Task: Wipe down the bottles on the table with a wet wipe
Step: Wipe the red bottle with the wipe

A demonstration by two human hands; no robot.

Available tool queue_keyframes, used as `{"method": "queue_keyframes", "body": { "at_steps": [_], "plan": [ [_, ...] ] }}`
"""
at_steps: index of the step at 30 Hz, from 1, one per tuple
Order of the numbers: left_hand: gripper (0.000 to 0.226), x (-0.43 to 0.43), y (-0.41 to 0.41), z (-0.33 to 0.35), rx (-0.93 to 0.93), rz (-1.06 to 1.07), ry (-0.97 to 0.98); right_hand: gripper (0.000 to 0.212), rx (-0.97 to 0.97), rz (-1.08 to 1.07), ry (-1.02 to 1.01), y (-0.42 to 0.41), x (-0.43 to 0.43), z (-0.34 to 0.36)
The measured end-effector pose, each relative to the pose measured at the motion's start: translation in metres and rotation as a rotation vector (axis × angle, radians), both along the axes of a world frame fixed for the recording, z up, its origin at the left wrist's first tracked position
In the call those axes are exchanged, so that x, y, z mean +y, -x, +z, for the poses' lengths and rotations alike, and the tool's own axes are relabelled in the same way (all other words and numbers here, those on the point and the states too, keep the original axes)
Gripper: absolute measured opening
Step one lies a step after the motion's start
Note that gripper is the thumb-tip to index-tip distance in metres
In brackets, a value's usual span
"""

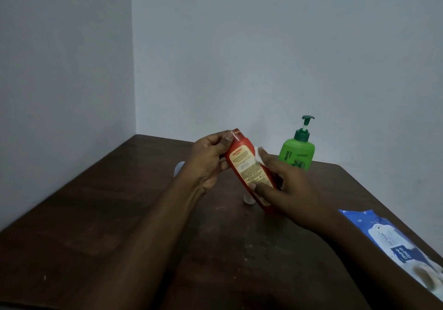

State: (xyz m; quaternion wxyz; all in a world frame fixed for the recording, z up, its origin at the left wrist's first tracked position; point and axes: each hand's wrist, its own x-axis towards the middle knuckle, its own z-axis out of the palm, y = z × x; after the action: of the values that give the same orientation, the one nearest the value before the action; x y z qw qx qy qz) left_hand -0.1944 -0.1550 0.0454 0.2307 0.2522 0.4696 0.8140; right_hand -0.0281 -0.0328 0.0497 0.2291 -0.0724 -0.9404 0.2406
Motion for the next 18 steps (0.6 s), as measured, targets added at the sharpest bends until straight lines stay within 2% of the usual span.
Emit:
{"method": "queue_keyframes", "body": {
  "at_steps": [3, 5, 8, 11, 13, 15, 18],
  "plan": [
    [0.022, -0.001, -0.001, 0.001, 0.099, -0.037, -0.039, 0.048, 0.134, 0.004, 0.244, 0.01, 0.002, -0.003],
    [0.03, 0.0, -0.005, 0.001, 0.151, -0.102, -0.069, 0.034, 0.2, -0.044, 0.302, 0.012, -0.001, -0.007],
    [0.039, 0.001, -0.009, -0.001, 0.205, -0.209, -0.126, 0.042, 0.257, -0.151, 0.231, 0.012, -0.009, -0.014],
    [0.043, 0.001, -0.019, 0.005, 0.158, -0.226, -0.225, 0.035, 0.351, -0.236, -0.092, 0.011, -0.026, -0.025],
    [0.047, 0.001, -0.026, 0.009, 0.012, -0.162, -0.313, 0.041, 0.401, -0.269, -0.4, 0.013, -0.035, -0.035],
    [0.04, 0.001, -0.027, 0.011, -0.141, -0.059, -0.381, 0.05, 0.428, -0.307, -0.684, 0.016, -0.04, -0.046],
    [0.024, -0.002, -0.02, 0.01, -0.303, 0.1, -0.371, 0.045, 0.435, -0.314, -0.871, 0.02, -0.046, -0.062]
  ]
}}
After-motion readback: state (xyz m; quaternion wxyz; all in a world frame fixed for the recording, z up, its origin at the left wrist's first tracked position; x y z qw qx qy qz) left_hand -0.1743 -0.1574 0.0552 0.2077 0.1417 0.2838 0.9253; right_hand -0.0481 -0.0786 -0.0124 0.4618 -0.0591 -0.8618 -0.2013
